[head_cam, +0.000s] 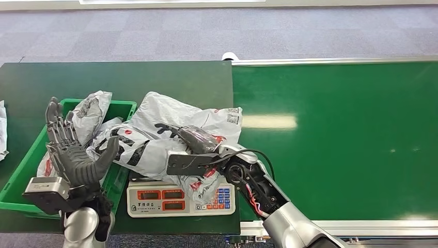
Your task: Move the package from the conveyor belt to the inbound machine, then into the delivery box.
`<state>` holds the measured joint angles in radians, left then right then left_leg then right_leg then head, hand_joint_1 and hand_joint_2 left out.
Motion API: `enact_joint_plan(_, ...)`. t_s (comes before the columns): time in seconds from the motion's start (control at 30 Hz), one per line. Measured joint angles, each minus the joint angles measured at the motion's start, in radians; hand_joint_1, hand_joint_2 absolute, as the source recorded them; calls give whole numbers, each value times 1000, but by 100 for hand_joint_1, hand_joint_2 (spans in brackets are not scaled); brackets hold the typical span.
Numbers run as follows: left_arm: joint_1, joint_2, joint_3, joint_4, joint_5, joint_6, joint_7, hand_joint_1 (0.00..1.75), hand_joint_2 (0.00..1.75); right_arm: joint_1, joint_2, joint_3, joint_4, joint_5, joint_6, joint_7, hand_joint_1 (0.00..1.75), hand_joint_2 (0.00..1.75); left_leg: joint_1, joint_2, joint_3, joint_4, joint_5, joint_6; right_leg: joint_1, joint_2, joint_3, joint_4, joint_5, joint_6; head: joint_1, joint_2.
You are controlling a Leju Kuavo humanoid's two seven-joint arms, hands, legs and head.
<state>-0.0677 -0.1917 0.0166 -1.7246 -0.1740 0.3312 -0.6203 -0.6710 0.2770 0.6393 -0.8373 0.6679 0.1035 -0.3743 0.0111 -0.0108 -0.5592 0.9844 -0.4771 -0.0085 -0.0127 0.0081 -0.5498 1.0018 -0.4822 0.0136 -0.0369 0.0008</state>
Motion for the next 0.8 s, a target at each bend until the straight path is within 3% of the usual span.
enact_joint_plan(0.2, 19, 6, 31, -39, -21, -17, 8, 0, 175, 77, -60, -20, -136, -174, 59, -19, 0, 175, 0, 0, 0, 0, 0, 0, 0, 0, 0, 0, 0, 0, 0, 0)
enact_joint_plan(0.47, 26, 12, 29, -55, -102, -52, 36, 0, 175, 177, -132, -96, -341, -264, 50, -57, 0, 175, 0, 0, 0, 0, 0, 0, 0, 0, 0, 0, 0, 0, 0, 0)
enact_joint_plan(0.63, 24, 18, 12, -53, -173, -59, 91, 0, 175, 221, -157, -166, -456, -278, 4, -69, 0, 175, 0, 0, 0, 0, 0, 0, 0, 0, -1, 0, 0, 0, 0, 0)
enact_joint_plan(0.8, 16, 25, -22, -28, -285, -58, 176, 0, 175, 272, -166, -237, -580, -237, -120, -69, 0, 175, 0, 0, 0, 0, 0, 0, 0, 0, -1, 0, 0, 0, 0, 0)
